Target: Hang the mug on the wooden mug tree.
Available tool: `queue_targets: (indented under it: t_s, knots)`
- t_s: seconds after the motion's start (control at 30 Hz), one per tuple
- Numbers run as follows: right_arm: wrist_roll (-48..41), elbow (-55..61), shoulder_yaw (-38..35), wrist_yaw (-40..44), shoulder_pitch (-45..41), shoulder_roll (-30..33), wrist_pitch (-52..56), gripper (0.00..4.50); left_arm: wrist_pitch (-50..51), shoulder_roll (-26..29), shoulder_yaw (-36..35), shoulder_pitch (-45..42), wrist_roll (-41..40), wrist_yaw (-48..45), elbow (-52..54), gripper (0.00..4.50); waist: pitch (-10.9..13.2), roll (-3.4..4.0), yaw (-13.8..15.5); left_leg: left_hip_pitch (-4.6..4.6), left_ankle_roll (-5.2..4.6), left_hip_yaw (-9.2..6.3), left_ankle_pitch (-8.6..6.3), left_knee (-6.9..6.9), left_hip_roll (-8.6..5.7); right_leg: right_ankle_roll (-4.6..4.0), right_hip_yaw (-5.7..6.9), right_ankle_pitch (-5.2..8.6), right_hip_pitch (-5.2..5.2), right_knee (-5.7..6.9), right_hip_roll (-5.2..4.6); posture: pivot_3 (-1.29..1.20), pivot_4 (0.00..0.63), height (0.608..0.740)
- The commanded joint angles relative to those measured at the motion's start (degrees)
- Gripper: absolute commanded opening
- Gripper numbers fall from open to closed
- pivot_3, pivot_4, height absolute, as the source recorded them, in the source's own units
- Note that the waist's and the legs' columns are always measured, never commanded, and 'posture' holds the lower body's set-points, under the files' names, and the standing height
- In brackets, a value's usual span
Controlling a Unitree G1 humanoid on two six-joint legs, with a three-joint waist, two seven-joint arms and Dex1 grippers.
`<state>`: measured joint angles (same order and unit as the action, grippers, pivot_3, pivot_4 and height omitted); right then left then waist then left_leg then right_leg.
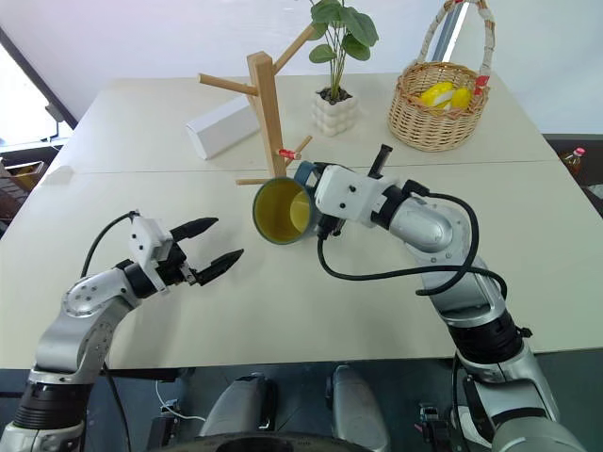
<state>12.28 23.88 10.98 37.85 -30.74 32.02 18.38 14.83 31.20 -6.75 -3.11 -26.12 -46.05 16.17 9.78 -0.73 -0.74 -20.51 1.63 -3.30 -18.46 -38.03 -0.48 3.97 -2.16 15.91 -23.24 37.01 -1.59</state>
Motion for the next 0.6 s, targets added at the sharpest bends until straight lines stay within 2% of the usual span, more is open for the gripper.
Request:
queue_targets:
  t_s: [0.03, 0.6]
  knots:
    - [0.4, 1.5, -0.5, -0.3, -3.1, -0.4, 1.4, 0.03, 2.6, 1.6, -2.6, -1.2, -4.2, -0.9, 3.8, 4.50, 0.0, 0.00, 0.0, 0.00, 0.00, 0.00, 0.00, 0.00, 0.00, 0.00, 0.00, 0.00, 0.00, 0.00, -0.01, 0.00, 0.150, 0.740]
    - [1.0, -2.6, 2.7, 0.6, -9.6, -1.7, 5.2, 0.03, 9.2, 4.2, -4.7, -2.5, -11.8, -0.9, 8.6, 4.50, 0.0, 0.01, -0.1, -0.01, 0.01, 0.01, 0.00, 0.02, -0.02, -0.01, 0.00, 0.00, -0.03, 0.00, -0.03, 0.00, 0.150, 0.740]
